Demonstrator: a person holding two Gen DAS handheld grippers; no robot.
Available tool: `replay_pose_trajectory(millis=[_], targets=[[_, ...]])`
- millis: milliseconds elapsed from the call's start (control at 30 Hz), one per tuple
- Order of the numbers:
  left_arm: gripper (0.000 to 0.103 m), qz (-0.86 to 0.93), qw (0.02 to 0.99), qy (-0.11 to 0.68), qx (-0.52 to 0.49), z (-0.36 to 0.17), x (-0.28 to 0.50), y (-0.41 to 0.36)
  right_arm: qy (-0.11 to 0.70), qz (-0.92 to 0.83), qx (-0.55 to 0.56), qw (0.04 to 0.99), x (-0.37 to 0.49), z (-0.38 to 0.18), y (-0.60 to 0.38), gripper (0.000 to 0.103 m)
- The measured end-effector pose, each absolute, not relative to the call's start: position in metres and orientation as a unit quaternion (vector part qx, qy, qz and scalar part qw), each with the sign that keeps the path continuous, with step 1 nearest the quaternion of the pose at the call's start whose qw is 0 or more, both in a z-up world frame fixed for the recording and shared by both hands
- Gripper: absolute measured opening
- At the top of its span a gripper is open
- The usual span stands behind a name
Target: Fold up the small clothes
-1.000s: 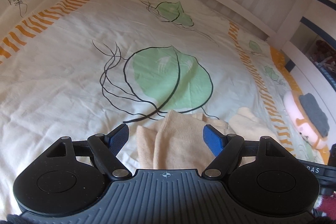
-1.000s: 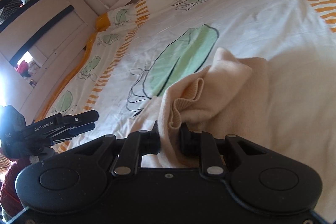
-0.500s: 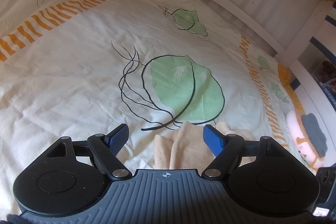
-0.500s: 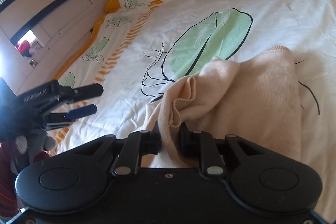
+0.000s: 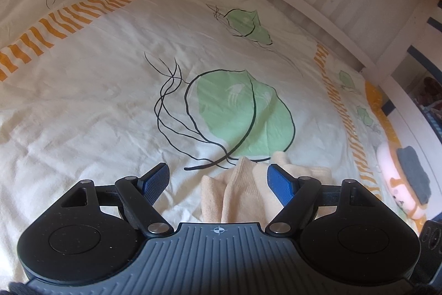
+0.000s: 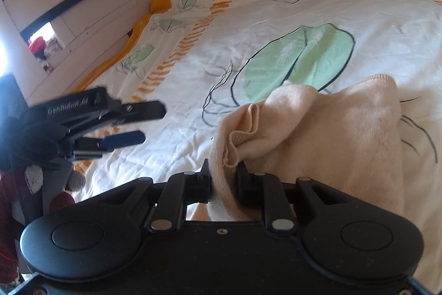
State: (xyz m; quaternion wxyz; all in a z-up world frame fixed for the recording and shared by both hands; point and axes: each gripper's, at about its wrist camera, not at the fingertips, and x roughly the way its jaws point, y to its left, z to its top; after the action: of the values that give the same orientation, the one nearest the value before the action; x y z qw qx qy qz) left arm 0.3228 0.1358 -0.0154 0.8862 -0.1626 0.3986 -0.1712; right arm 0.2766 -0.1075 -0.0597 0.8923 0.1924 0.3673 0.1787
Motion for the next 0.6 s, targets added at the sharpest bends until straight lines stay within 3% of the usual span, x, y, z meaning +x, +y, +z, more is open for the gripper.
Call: replay_pose_trajectory(millis=[267,433,600], targets=[[0.077,-0.170,0.885,0.403,-0.161,-0.017,0.325,0.135,0.380,0.169,0.145,0.898,0.279,-0.071,-0.077,0.034],[0.077,-0.172,0.883,0.407,-0.158,-0.019,0.326,0.134,0.377,0.198,0.153,0.892,0.277,-0.073,-0.066,0.051],[0.077,-0.172,0.882,0.410,-0.154,-0.021,0.327,0.134,0.356,0.240,0.167,0.888,0.267,-0.068,-0.065,0.052]])
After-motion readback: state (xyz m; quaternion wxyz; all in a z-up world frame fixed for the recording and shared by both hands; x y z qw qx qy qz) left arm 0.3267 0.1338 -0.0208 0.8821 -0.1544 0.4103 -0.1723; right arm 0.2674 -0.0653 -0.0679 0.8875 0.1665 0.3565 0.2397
